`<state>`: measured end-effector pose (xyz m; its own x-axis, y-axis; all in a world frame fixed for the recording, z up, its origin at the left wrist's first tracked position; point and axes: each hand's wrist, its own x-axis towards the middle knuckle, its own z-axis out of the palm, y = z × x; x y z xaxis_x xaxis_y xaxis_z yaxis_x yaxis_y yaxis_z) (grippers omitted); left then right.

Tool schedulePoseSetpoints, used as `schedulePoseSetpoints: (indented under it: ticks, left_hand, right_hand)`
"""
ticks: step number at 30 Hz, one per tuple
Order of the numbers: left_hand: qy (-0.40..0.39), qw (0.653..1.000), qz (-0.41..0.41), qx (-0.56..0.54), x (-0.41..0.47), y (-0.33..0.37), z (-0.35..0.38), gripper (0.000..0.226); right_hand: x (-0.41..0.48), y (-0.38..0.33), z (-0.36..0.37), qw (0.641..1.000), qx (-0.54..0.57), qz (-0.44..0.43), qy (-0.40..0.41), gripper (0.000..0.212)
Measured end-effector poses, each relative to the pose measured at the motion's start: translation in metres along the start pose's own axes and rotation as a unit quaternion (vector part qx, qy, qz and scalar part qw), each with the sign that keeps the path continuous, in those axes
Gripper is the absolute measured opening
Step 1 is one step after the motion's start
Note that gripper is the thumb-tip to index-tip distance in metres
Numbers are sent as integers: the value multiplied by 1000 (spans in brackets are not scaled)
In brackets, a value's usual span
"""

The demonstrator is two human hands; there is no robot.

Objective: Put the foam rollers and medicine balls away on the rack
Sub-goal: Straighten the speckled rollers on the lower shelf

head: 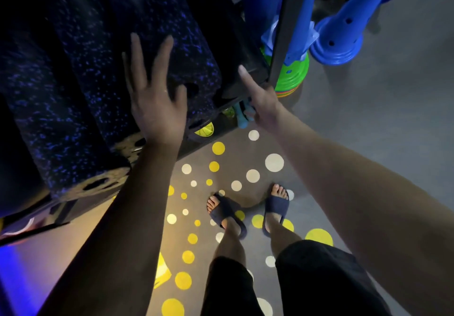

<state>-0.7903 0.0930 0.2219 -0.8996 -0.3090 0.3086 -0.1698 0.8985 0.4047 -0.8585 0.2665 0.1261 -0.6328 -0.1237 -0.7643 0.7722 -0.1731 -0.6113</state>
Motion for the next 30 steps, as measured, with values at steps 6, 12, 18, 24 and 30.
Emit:
schedulePoseSetpoints:
  ticks: [6, 12, 18, 24, 30]
  left_hand:
    - [66, 994, 24, -88, 8, -13, -1, 66]
    - [42, 993, 35, -102, 12, -17, 2, 71]
    - [23, 994, 15, -105, 6, -9, 16, 72]
    - [44, 992, 13, -120, 9, -12, 11, 70]
    - [32, 993, 21, -108, 10, -12, -1, 71]
  right_hand:
    - [32, -18, 18, 989, 88, 69, -94, 84]
    - [54, 1, 3, 994, 96, 56, 0, 117]
    - [65, 7, -1, 990, 128, 55, 14, 127]
    - [55, 6, 7, 982, 153, 55, -99, 69]
    - [60, 11, 8, 975, 198, 74, -66, 40]
